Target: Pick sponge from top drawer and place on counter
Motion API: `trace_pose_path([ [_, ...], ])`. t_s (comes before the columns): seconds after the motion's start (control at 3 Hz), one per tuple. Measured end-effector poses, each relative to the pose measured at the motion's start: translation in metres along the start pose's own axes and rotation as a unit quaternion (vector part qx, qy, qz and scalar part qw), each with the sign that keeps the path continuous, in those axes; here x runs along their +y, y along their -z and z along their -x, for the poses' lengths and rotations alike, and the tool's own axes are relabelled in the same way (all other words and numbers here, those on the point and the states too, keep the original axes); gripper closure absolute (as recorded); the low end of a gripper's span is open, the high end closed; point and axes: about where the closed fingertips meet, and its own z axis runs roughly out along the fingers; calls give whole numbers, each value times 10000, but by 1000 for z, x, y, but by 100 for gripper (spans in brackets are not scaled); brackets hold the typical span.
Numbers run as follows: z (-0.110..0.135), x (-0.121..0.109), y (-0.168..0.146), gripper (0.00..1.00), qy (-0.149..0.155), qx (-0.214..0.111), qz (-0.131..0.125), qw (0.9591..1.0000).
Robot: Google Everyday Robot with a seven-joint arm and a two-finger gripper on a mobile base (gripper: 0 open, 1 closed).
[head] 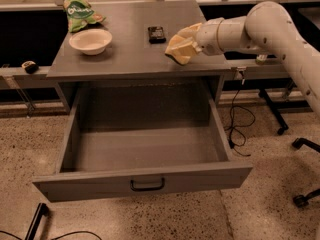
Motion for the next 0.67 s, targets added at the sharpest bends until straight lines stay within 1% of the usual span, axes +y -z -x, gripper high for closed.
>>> trace_pose_path([
  [0.33,-1,-13,-24,12,360,-111,338,9987],
  [0.67,30,-45,-12,0,805,-276,230,9961],
])
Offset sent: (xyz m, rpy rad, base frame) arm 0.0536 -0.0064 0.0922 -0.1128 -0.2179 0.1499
